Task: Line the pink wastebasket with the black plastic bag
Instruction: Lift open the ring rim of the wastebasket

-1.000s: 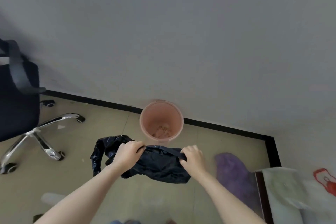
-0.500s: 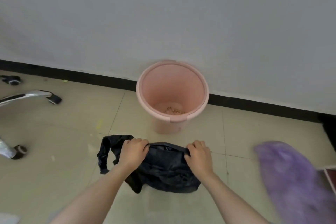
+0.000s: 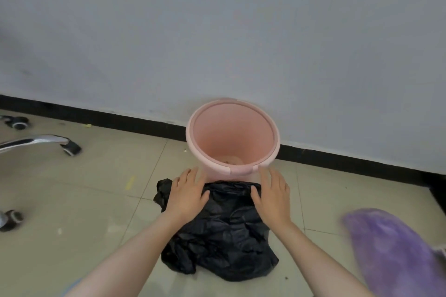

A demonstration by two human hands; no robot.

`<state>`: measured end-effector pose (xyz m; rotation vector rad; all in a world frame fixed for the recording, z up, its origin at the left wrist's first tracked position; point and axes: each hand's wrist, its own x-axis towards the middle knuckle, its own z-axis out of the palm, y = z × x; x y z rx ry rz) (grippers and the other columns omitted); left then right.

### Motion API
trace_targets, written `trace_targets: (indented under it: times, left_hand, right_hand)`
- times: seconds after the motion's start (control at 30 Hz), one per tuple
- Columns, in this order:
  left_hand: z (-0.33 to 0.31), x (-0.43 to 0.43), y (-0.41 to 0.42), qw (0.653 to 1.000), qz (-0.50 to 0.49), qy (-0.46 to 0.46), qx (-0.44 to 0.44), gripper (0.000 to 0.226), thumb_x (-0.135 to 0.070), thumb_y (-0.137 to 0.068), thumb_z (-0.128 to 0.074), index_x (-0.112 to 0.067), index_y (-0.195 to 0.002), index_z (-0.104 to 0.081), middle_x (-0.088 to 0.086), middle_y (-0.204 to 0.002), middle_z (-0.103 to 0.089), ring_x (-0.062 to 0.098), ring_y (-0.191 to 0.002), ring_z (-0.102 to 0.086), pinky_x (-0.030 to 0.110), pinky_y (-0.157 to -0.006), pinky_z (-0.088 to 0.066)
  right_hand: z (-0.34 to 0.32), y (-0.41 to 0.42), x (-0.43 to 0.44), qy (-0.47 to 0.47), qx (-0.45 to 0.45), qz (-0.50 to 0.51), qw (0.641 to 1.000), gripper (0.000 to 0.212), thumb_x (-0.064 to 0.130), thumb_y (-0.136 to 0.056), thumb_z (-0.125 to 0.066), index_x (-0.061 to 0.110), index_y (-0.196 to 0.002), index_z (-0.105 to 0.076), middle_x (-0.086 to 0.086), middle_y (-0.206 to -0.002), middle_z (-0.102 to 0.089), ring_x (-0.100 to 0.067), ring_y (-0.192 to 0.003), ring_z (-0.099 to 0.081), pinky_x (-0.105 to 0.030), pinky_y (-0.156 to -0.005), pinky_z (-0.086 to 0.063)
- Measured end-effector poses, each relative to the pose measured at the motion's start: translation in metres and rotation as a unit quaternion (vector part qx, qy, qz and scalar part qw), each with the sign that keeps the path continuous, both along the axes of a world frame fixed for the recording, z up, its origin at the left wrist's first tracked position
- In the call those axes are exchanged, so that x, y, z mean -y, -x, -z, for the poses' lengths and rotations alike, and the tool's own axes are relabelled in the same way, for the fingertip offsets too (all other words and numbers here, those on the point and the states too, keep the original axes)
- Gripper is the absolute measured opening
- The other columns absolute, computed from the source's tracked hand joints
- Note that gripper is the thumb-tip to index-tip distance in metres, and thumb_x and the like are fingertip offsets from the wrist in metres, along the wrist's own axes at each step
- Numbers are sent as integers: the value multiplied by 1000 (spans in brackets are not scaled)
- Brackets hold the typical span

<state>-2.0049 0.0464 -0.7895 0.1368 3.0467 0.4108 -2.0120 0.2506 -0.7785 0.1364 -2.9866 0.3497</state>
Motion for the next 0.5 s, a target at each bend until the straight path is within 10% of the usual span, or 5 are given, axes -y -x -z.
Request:
trace_targets:
  times: [0.27,0.4,0.5]
  left_hand:
    - [-17,-18,-6,998,45,2,33,57,-21,-93,-36,-13,-144,-10,8,-156,-10,24,-144,-10,42,-116,-18]
    - [-18,-6,18,994,84,30,-66,64,-20,-67,-72,-8,-126,-50,13,-134,-54,27,-123,-53,34,-98,-47]
    - [-3,4,26,988,84,98,-90,76,-23,-42,-84,-9,-113,-61,9,-114,-69,23,-104,-67,30,-80,-55]
  right_hand:
    - [-20,20,14,-10,76,-139,987,55,13,-81,-55,26,-132,-39,-2,-128,-53,-25,-119,-44,-41,-97,-37]
    - [-36,49,16,13,14,-143,990,48,20,-54,-83,32,-99,-69,2,-86,-73,-18,-80,-63,-22,-75,-48]
    - [-33,64,11,89,74,-185,976,40,9,-81,-64,21,-118,-59,-14,-116,-64,-28,-107,-51,-30,-88,-36]
